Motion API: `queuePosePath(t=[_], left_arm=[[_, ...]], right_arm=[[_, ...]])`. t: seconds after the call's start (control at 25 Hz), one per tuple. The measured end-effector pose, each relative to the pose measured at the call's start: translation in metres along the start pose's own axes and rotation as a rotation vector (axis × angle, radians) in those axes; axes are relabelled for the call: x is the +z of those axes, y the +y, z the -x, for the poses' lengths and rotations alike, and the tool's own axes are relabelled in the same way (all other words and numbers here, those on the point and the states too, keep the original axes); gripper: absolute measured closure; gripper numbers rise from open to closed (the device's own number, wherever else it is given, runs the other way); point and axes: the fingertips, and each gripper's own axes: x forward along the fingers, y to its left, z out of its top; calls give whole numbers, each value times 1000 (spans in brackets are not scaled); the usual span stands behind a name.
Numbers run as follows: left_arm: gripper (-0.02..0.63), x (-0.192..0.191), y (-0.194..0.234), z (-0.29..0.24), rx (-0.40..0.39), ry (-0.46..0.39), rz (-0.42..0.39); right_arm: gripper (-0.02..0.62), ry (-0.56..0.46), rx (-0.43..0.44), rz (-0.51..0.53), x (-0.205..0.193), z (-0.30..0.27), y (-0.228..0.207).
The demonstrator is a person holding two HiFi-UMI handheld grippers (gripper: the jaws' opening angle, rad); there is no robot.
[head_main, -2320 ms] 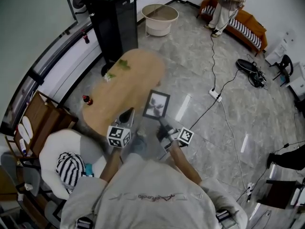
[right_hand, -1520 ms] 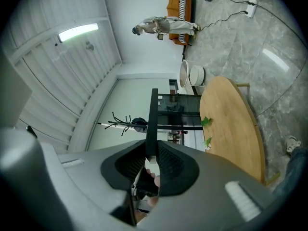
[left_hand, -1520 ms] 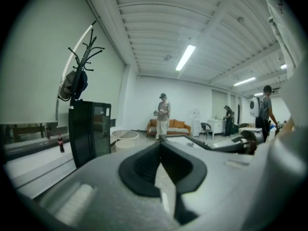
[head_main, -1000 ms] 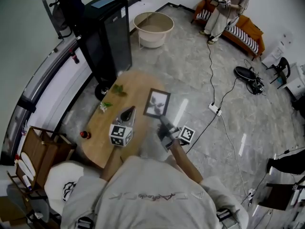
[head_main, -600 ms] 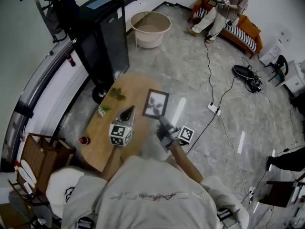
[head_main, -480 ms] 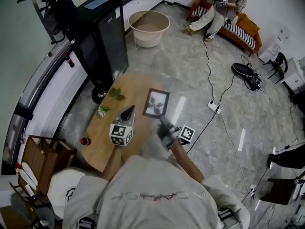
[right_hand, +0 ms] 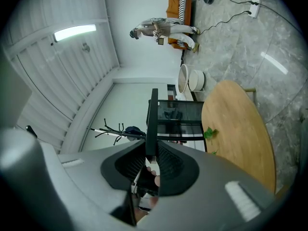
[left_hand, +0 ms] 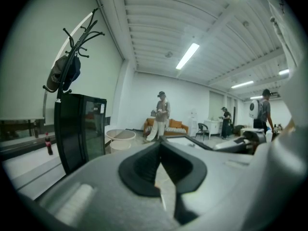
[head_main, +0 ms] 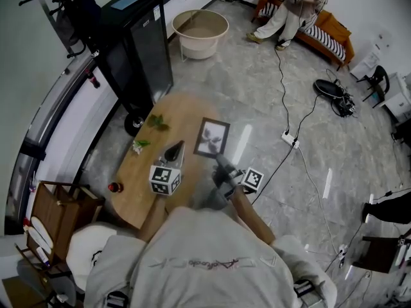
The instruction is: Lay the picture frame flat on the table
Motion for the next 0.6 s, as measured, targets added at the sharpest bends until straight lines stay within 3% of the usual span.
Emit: queuePosePath(t=[0.6], left_arm=[[604, -2, 10, -40, 77, 17, 52]], right_arm=[[520, 49, -6, -23, 44, -19, -14]])
